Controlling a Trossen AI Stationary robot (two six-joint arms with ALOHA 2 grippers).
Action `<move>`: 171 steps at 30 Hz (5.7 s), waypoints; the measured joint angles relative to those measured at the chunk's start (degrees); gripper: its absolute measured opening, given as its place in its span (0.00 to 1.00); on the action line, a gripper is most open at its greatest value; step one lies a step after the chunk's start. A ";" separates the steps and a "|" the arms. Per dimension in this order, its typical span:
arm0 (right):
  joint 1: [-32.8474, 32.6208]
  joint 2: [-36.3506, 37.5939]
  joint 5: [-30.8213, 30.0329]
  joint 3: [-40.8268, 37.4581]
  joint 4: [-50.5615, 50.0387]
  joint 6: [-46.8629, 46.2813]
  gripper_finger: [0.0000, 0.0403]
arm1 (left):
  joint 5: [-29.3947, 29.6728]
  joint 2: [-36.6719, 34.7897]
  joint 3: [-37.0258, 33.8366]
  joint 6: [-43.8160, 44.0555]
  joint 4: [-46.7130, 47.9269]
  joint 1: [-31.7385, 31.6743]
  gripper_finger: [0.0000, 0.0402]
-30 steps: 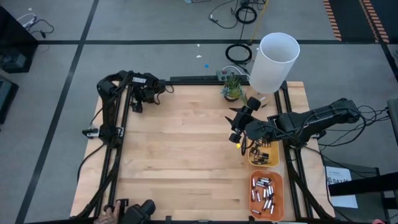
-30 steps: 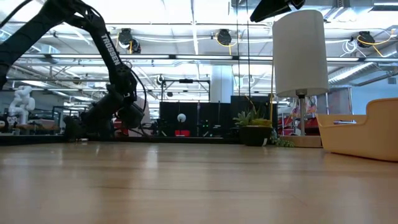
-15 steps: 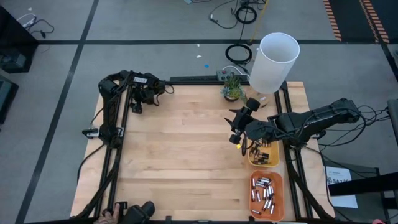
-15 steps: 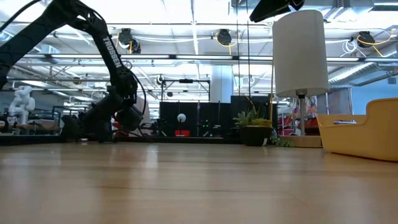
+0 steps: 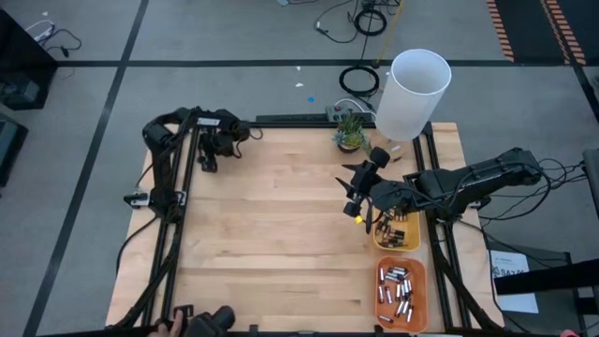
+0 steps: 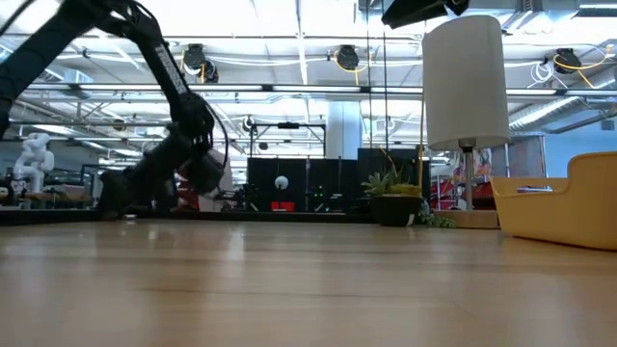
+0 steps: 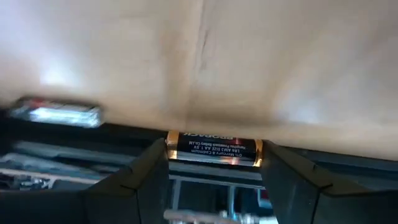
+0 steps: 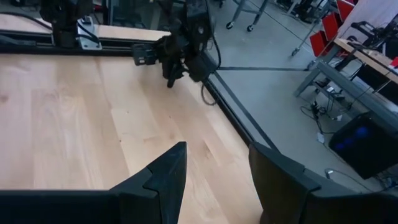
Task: Sort batteries
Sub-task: Put the black battery into the orange bin
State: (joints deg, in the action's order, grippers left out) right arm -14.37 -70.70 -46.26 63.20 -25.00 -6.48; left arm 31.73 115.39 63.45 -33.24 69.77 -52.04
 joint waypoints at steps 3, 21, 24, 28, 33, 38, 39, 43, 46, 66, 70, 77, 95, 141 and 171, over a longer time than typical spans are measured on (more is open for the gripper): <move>-0.12 0.00 0.12 0.00 -0.02 -1.01 0.41 | -2.46 -4.48 0.03 -0.01 -0.01 0.33 0.56; -4.54 -2.80 4.88 0.00 0.47 -0.76 0.41 | -88.44 -39.51 -2.45 10.75 -17.19 7.10 0.56; -3.39 -4.75 5.45 0.00 5.73 6.77 0.41 | -97.00 -43.08 -6.88 15.39 -28.20 11.09 0.56; -2.14 -9.11 10.51 0.00 16.89 16.25 0.41 | -101.01 -46.36 -16.37 26.11 -51.44 18.94 0.56; -2.03 -16.08 12.09 0.00 31.64 29.22 0.41 | -94.13 -46.04 -26.20 41.34 -87.48 29.05 0.56; -2.75 -21.29 11.66 0.00 40.85 39.85 0.41 | -85.77 -43.01 -29.76 49.28 -109.53 36.62 0.56; -2.94 -21.99 11.64 0.00 42.64 41.49 0.41 | -84.84 -42.49 -29.78 49.46 -110.99 37.66 0.56; -3.76 -24.10 11.31 0.93 47.13 47.49 0.41 | -79.69 -40.56 -29.82 49.51 -111.17 40.50 0.56; -3.82 -26.39 9.31 3.05 46.81 49.79 0.44 | -75.98 -39.66 -29.83 49.51 -111.40 41.54 0.56; -4.94 -33.05 -0.15 8.57 45.16 56.35 0.32 | -75.90 -38.63 -29.80 50.95 -114.20 42.07 0.58; -5.46 -32.95 -0.61 8.58 45.62 57.46 0.12 | -74.18 -38.64 -29.80 51.54 -114.01 42.08 0.65; -5.91 -32.58 -2.22 8.52 46.85 58.52 0.07 | -72.55 -38.77 -29.74 52.48 -114.68 42.11 0.73; -15.63 -16.39 -5.87 8.59 -6.57 2.88 0.07 | -80.39 -45.89 -29.76 44.50 -99.56 34.56 0.73; -29.42 -23.10 42.86 8.55 -22.67 -70.40 0.07 | -49.17 -71.18 -36.99 32.94 -86.39 63.09 0.73; -20.10 -19.32 53.53 8.57 -42.38 -59.76 0.58 | -3.13 -87.93 -36.99 34.28 -61.80 73.45 0.73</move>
State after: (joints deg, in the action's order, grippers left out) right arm -34.47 -90.02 7.27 71.77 -67.37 -66.24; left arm 28.60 27.46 26.46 1.04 7.97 21.42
